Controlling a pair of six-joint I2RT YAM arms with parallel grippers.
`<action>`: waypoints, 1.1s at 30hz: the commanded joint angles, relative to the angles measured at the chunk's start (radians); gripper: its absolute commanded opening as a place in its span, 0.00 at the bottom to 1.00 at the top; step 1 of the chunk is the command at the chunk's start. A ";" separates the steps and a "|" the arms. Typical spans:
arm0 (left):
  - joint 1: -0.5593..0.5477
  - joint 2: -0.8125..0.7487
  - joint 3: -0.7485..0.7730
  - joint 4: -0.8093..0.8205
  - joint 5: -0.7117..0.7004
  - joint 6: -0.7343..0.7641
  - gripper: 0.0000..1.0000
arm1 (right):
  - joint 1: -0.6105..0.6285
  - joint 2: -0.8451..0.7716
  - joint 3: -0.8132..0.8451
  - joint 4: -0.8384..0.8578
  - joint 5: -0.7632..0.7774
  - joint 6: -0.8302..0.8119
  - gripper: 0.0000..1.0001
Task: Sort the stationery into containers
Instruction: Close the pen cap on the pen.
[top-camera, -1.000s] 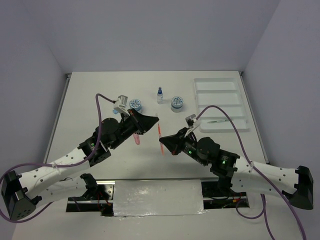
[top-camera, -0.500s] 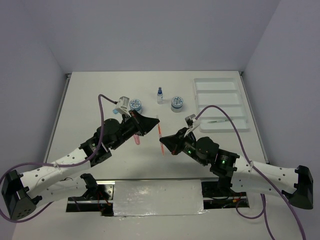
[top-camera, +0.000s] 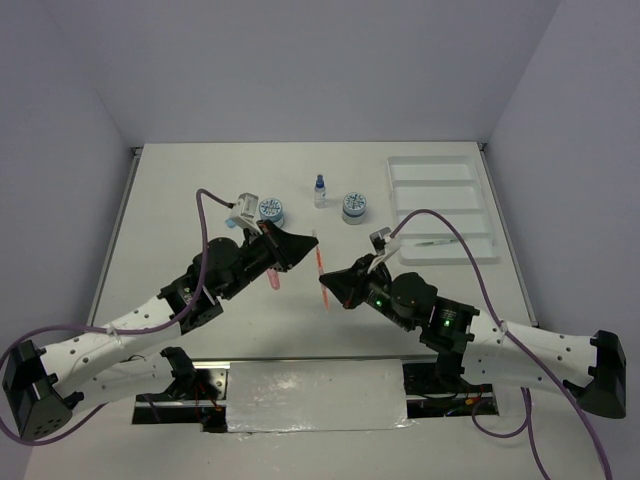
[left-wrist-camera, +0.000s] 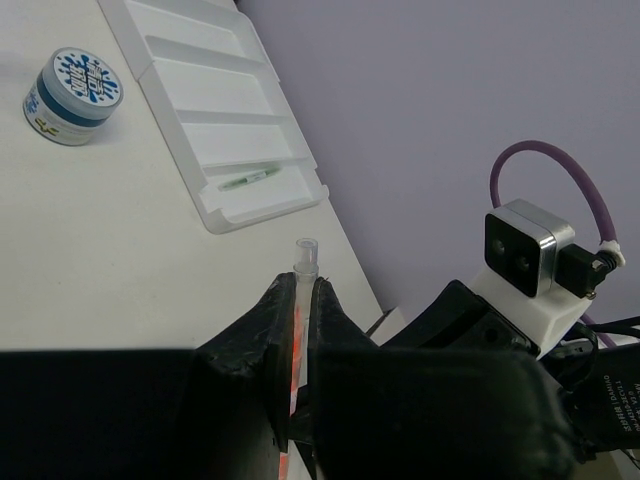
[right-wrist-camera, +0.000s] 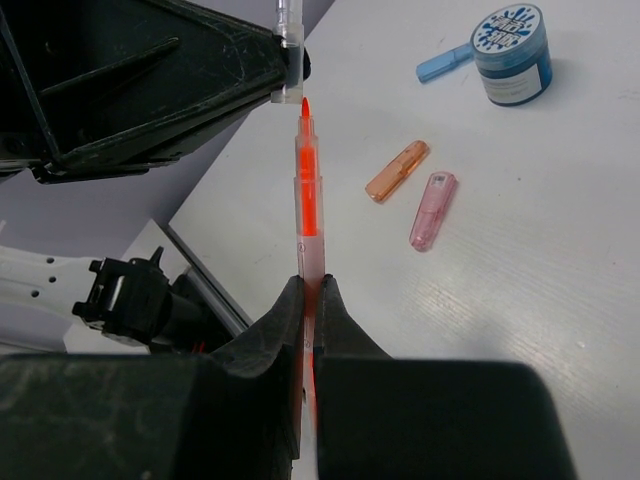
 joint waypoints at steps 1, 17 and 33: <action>-0.006 -0.023 -0.002 0.050 -0.028 0.027 0.00 | 0.009 0.008 0.049 0.019 -0.008 0.001 0.00; -0.004 -0.027 -0.002 0.046 -0.045 0.037 0.00 | 0.012 0.007 0.052 0.013 -0.023 0.006 0.00; -0.004 -0.023 -0.017 0.051 -0.023 0.059 0.00 | 0.010 0.016 0.077 -0.007 0.015 -0.005 0.00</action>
